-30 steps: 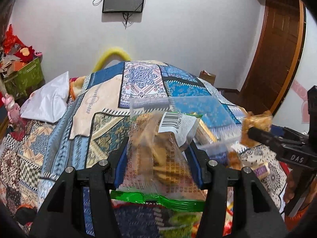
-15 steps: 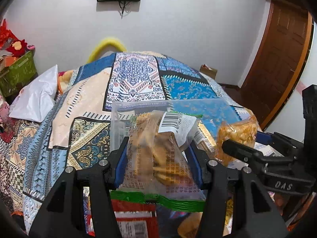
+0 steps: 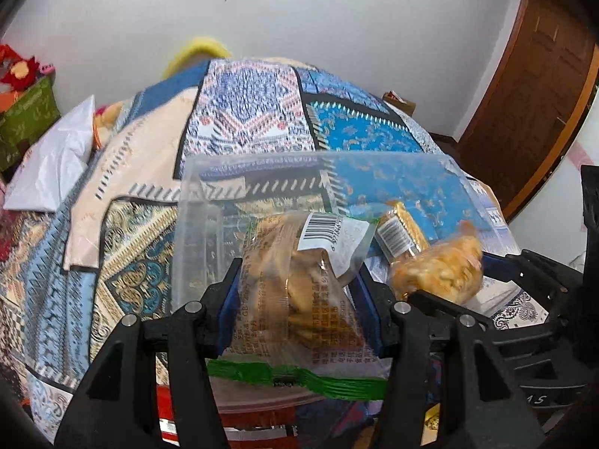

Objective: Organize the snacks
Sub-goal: 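Lower both bags into the clear box and open both tools, then grasp the red chip bag with the left tool while the right tool grasps the orange crispy-ball bag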

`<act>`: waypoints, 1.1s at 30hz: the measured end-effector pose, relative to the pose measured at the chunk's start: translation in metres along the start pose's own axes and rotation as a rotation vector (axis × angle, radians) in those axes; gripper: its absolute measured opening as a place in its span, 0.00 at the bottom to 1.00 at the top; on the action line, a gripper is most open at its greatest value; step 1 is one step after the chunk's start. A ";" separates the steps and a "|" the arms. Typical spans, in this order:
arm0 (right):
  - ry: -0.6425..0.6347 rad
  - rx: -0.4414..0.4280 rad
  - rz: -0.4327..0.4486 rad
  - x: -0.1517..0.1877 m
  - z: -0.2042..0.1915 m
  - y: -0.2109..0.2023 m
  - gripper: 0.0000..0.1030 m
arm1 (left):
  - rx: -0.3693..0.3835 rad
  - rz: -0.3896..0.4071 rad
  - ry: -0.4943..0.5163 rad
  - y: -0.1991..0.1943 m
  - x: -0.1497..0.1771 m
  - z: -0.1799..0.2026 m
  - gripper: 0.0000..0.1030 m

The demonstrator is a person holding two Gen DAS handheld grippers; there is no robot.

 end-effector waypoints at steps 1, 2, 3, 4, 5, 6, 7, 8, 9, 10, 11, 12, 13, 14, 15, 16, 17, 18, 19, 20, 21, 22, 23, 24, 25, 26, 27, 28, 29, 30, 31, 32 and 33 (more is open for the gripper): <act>0.002 -0.003 -0.005 0.000 0.000 0.000 0.73 | 0.003 -0.012 -0.003 0.001 0.002 0.000 0.52; 0.003 -0.012 -0.007 0.001 -0.001 0.001 0.72 | 0.000 -0.026 -0.008 0.004 0.003 -0.001 0.53; 0.001 -0.017 -0.008 0.000 -0.001 0.001 0.72 | -0.004 -0.033 -0.011 0.004 0.004 -0.001 0.53; -0.004 -0.017 -0.013 0.000 -0.002 0.000 0.72 | -0.009 -0.038 -0.010 0.005 0.006 -0.001 0.53; -0.010 -0.013 -0.010 0.000 -0.003 -0.001 0.72 | -0.012 -0.039 -0.010 0.004 0.006 -0.002 0.53; -0.021 -0.005 -0.004 0.000 -0.005 -0.003 0.73 | -0.013 -0.037 -0.010 0.003 0.007 -0.001 0.54; -0.027 -0.002 -0.001 0.000 -0.006 -0.005 0.73 | -0.011 -0.036 -0.012 0.002 0.007 -0.002 0.54; -0.031 -0.001 0.003 -0.001 -0.007 -0.007 0.73 | -0.004 -0.029 -0.012 -0.001 0.007 -0.001 0.58; -0.033 0.000 0.006 -0.002 -0.007 -0.008 0.73 | -0.001 -0.022 -0.012 -0.004 0.006 -0.001 0.64; -0.033 0.001 0.013 -0.002 -0.007 -0.011 0.73 | 0.000 -0.001 -0.012 -0.010 0.004 -0.001 0.66; -0.031 -0.001 0.020 -0.003 -0.008 -0.015 0.73 | -0.001 0.018 -0.009 -0.016 0.001 0.000 0.71; -0.029 -0.003 0.027 -0.003 -0.007 -0.018 0.73 | -0.001 0.035 -0.003 -0.021 -0.001 0.000 0.74; -0.026 -0.005 0.039 -0.003 -0.008 -0.023 0.73 | -0.001 0.049 0.004 -0.027 -0.003 0.001 0.74; -0.024 -0.002 0.048 -0.003 -0.008 -0.027 0.73 | -0.002 0.059 0.009 -0.032 -0.005 0.001 0.74; -0.024 0.001 0.054 -0.004 -0.007 -0.030 0.73 | -0.005 0.070 0.015 -0.039 -0.007 0.002 0.74; -0.024 0.006 0.066 -0.004 -0.007 -0.036 0.73 | -0.006 0.080 0.016 -0.045 -0.009 0.002 0.74; -0.025 0.011 0.074 -0.005 -0.008 -0.041 0.73 | -0.007 0.089 0.017 -0.052 -0.010 0.002 0.74; -0.025 0.014 0.081 -0.005 -0.008 -0.045 0.73 | -0.008 0.097 0.017 -0.059 -0.011 0.001 0.74; -0.024 0.017 0.094 -0.005 -0.009 -0.052 0.73 | -0.009 0.106 0.016 -0.066 -0.012 0.000 0.74; -0.025 0.017 0.107 -0.005 -0.010 -0.059 0.73 | -0.010 0.113 0.017 -0.071 -0.012 -0.001 0.74; -0.025 0.017 0.114 -0.006 -0.010 -0.063 0.73 | -0.014 0.123 0.018 -0.080 -0.011 -0.003 0.74; -0.025 0.018 0.127 -0.005 -0.010 -0.070 0.74 | -0.018 0.128 0.019 -0.085 -0.010 -0.004 0.74; -0.024 0.018 0.134 -0.005 -0.011 -0.075 0.75 | -0.024 0.134 0.020 -0.091 -0.009 -0.007 0.75; -0.024 0.021 0.147 -0.003 -0.011 -0.082 0.76 | -0.029 0.140 0.022 -0.098 -0.006 -0.010 0.75; -0.025 0.023 0.157 -0.002 -0.012 -0.087 0.78 | -0.033 0.145 0.024 -0.104 -0.003 -0.012 0.75; -0.025 0.026 0.165 0.000 -0.012 -0.092 0.79 | -0.040 0.147 0.027 -0.109 0.000 -0.015 0.77; -0.025 0.028 0.169 0.003 -0.013 -0.095 0.80 | -0.050 0.149 0.029 -0.113 0.004 -0.018 0.78; -0.025 0.030 0.174 0.006 -0.013 -0.099 0.80 | -0.056 0.150 0.029 -0.116 0.006 -0.021 0.78; -0.023 0.033 0.176 0.008 -0.013 -0.102 0.80 | -0.063 0.149 0.029 -0.120 0.011 -0.024 0.78; -0.020 0.039 0.180 0.011 -0.012 -0.105 0.80 | -0.068 0.147 0.031 -0.122 0.015 -0.026 0.79; -0.017 0.041 0.179 0.014 -0.012 -0.106 0.80 | -0.077 0.140 0.033 -0.124 0.021 -0.030 0.79; -0.012 0.043 0.177 0.018 -0.012 -0.107 0.80 | -0.083 0.134 0.034 -0.125 0.025 -0.033 0.79; -0.007 0.044 0.175 0.021 -0.010 -0.107 0.80 | -0.088 0.125 0.035 -0.125 0.031 -0.036 0.79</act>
Point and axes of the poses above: each gripper's, at about its wrist camera, not at the fingertips, and y roughly the way its jaws point, z to its right, x to its underside, the point moved 7 cm from there along y, roughly the way its jaws point, and after that the axes turned 8 degrees about -x, right-handed, at the moved point
